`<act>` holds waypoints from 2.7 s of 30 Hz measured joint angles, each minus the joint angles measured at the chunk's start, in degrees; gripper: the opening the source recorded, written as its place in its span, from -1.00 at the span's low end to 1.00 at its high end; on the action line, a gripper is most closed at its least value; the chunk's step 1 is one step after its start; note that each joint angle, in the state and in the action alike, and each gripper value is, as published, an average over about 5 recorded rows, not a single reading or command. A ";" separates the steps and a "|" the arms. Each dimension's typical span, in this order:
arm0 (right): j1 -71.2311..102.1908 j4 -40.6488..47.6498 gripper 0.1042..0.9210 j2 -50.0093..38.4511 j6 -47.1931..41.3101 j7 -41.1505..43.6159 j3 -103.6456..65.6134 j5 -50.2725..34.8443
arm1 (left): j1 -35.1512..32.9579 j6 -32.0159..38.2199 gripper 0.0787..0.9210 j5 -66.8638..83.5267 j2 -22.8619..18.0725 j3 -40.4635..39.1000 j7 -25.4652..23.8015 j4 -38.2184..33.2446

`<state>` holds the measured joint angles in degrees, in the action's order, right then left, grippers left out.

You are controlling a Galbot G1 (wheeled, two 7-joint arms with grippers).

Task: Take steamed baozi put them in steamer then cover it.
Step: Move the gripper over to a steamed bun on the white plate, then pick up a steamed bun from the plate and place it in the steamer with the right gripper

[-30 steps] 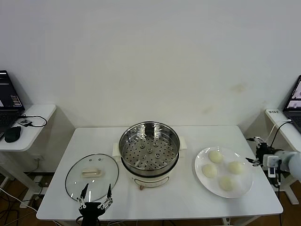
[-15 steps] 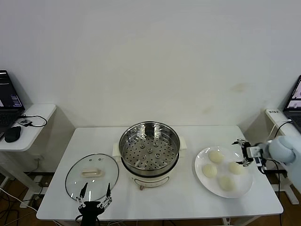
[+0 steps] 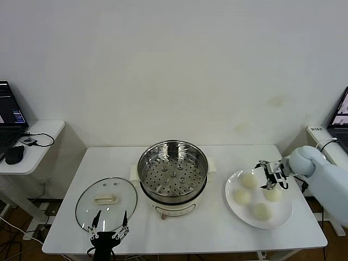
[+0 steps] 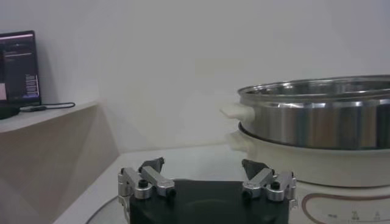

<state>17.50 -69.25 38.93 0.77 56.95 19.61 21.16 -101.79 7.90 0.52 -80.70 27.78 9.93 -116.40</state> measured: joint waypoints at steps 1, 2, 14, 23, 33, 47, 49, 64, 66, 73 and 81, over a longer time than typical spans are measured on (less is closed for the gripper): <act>-0.35 0.46 0.76 0.50 -0.11 0.01 0.43 0.14 | 0.03 0.00 0.77 -0.01 0.00 0.00 0.00 0.01; -0.68 0.92 0.76 0.97 -0.21 0.01 0.83 0.31 | 0.04 0.01 0.77 -0.01 0.02 0.01 0.00 0.02; -2.56 5.65 0.75 5.23 -1.37 0.23 3.61 2.55 | 0.06 0.11 0.77 0.00 0.10 0.23 0.00 0.09; -3.06 7.83 0.48 6.71 -2.14 0.46 4.33 3.83 | 0.10 0.22 0.77 0.00 -0.04 0.19 0.03 0.33; -3.61 8.32 0.27 7.00 -2.41 0.95 4.73 3.90 | 0.04 0.26 0.77 0.02 -0.02 0.18 0.11 0.37; -7.94 2.90 0.24 1.77 -3.72 2.04 6.59 -2.58 | 0.35 0.24 0.77 0.19 0.39 -0.19 0.12 0.64; -9.73 1.66 0.24 0.63 -4.12 2.09 7.61 -4.44 | 0.45 0.23 0.77 0.35 0.52 -0.19 0.13 0.58; -31.93 -3.40 0.24 3.17 -5.13 0.50 24.42 -20.02 | 1.11 0.47 0.77 2.19 1.27 0.30 -0.14 0.39; -34.57 -3.48 0.24 4.74 -4.86 0.15 26.77 -21.89 | 1.25 0.59 0.77 2.48 1.30 0.39 -0.19 0.39; -40.96 -3.77 0.24 10.87 -2.85 -0.91 34.16 -26.35 | 1.93 1.27 0.77 3.78 1.48 0.96 -0.46 0.66; -43.60 -3.40 0.24 18.17 1.21 -1.73 41.53 -27.29 | 2.78 2.57 0.77 7.57 2.67 1.87 -2.20 0.97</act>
<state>-26.09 -72.65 57.10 1.97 55.22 61.14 -6.14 -99.00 10.47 8.09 -78.02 29.65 7.73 -115.43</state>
